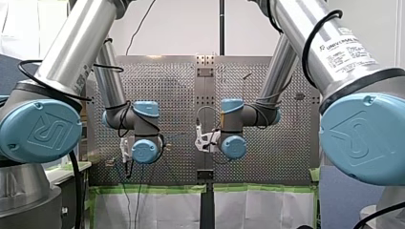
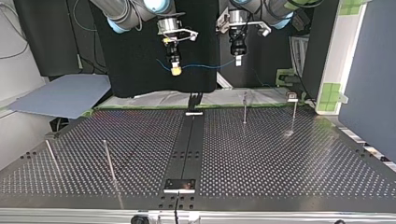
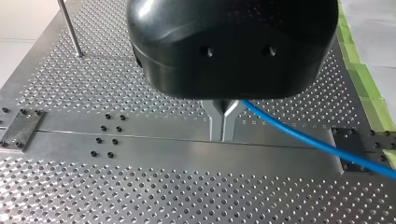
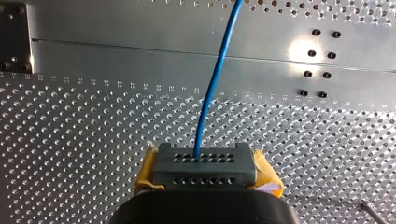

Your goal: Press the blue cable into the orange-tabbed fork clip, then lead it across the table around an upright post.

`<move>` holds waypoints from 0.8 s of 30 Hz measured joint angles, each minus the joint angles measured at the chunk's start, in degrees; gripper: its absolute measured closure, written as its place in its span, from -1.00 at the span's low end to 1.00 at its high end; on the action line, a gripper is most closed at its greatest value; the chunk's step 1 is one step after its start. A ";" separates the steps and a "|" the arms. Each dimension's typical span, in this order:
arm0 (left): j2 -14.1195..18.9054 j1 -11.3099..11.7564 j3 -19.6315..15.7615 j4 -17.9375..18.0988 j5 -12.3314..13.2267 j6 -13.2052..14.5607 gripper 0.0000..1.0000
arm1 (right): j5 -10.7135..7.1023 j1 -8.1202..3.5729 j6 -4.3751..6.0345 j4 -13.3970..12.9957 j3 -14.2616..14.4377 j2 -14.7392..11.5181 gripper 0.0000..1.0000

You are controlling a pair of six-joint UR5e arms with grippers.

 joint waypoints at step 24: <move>-1.84 1.28 -0.07 1.75 -0.46 0.22 1.00 | 1.28 0.81 0.14 1.29 -1.28 1.28 1.00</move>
